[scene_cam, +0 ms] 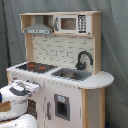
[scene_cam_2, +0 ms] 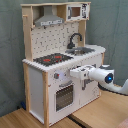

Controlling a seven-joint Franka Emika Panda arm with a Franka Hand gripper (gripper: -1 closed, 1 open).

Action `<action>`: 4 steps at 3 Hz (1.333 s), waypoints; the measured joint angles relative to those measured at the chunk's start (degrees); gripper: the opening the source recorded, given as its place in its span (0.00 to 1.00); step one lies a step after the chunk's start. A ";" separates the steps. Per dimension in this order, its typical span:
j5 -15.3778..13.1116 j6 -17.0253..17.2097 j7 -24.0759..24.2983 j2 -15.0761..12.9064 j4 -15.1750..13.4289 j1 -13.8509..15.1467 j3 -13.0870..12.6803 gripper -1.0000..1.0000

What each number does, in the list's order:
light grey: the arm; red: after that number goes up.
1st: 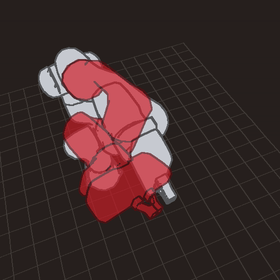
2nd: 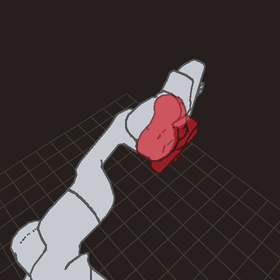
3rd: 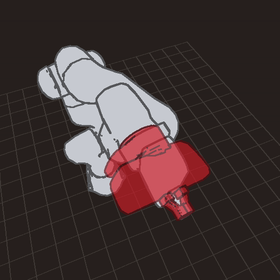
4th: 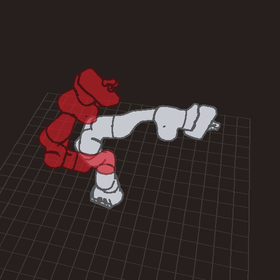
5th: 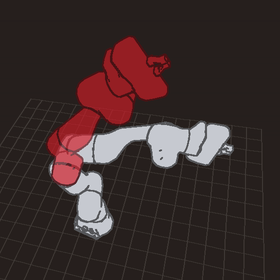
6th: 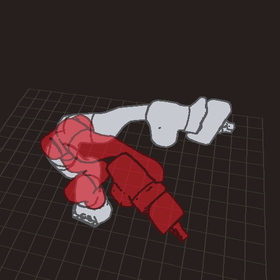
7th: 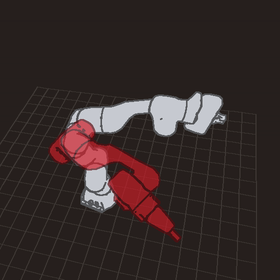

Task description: Play with the kitchen

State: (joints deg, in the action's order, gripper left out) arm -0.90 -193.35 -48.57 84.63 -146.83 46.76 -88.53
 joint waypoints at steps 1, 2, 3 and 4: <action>-0.03 1.33 5.11 -0.43 0.07 -2.36 -0.66 1.00; -0.03 6.81 4.71 -0.41 0.07 -5.36 -0.29 1.00; -0.02 12.67 4.70 -0.40 0.08 -8.36 0.46 1.00; 0.00 17.59 4.96 -0.39 0.08 -11.69 1.79 1.00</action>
State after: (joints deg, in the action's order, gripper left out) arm -0.90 -175.76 -43.61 84.25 -146.76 35.07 -86.74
